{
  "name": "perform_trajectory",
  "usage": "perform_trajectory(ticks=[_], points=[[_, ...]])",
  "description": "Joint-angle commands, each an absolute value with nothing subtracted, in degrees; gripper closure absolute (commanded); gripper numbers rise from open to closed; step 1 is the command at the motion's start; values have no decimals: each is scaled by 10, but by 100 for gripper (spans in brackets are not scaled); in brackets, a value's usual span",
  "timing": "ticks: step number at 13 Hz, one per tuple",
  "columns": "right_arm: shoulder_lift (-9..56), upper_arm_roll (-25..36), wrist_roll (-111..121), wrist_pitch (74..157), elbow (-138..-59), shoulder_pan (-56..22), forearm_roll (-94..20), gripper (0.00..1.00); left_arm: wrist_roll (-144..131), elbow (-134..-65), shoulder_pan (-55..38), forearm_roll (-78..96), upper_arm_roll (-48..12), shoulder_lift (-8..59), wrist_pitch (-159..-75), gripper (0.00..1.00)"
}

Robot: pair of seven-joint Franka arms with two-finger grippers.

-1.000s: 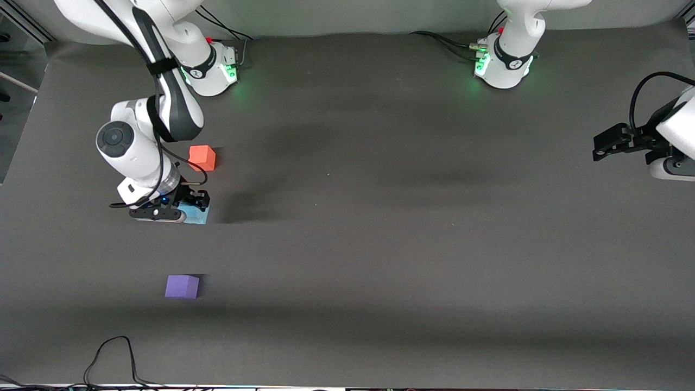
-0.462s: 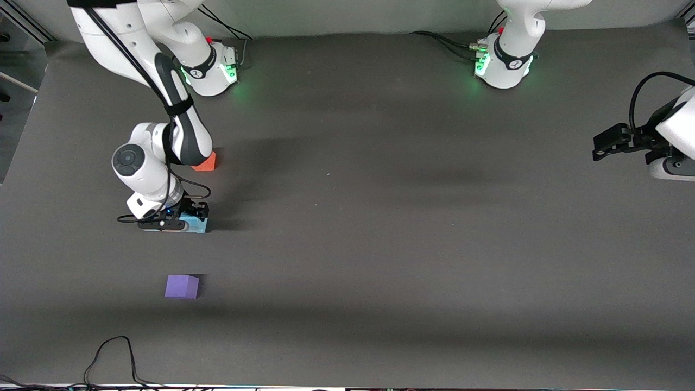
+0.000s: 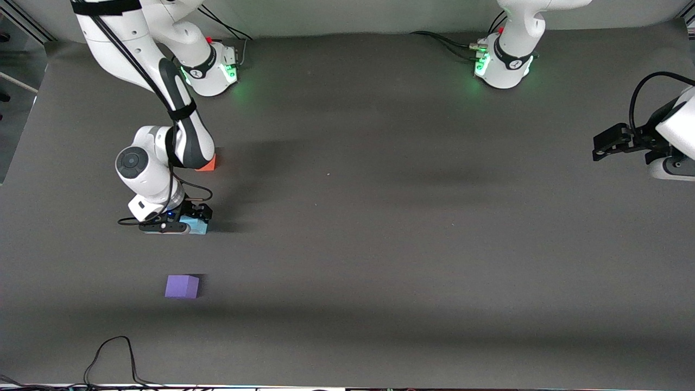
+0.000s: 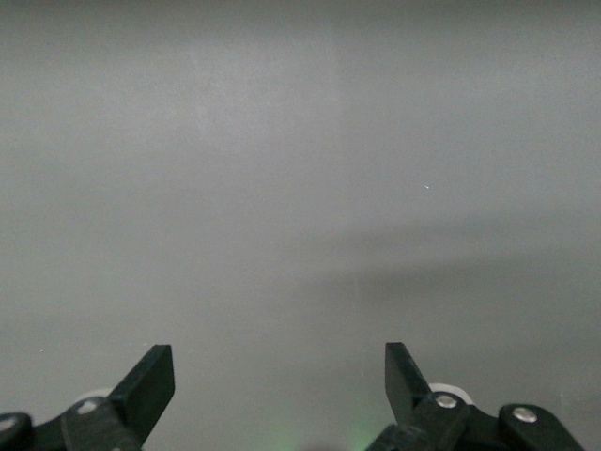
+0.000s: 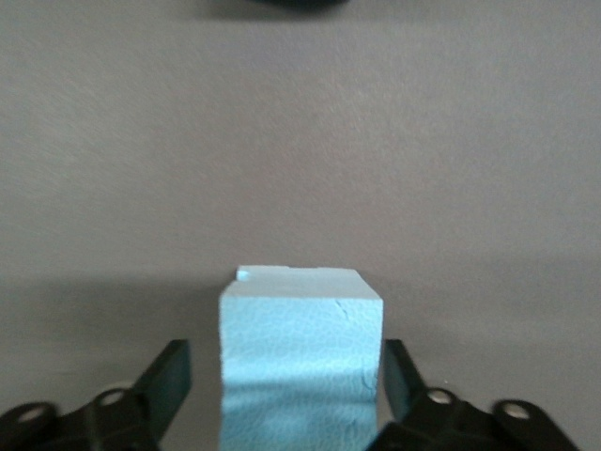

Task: Place blue block between orange and purple blocks
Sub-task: 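Carry the blue block with the right gripper between orange and purple blocks, then open the right gripper and draw it back from the blue block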

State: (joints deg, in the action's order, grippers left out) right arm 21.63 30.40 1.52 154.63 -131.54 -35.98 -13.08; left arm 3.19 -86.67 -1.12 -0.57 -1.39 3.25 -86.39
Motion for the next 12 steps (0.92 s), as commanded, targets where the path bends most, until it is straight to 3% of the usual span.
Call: perform_trajectory(ticks=[1,4,6,9,12], points=[[126,321,44,1483,-1315,-360,-148,0,37,-878,-20,-6,-7,22,-875,0],[34,316,40,1429,-1307,-331,-135,0,37,-879,-21,-5,-8,21,-874,0],[11,303,39,1350,-1258,-295,-100,0,37,-880,-20,-4,-8,22,-875,0],[-13,210,38,1201,-1160,-186,-85,0,35,-880,-19,-4,-8,22,-875,0],[-59,76,26,1138,-1136,-56,-79,0,34,-880,-18,-1,-8,21,-875,0]])
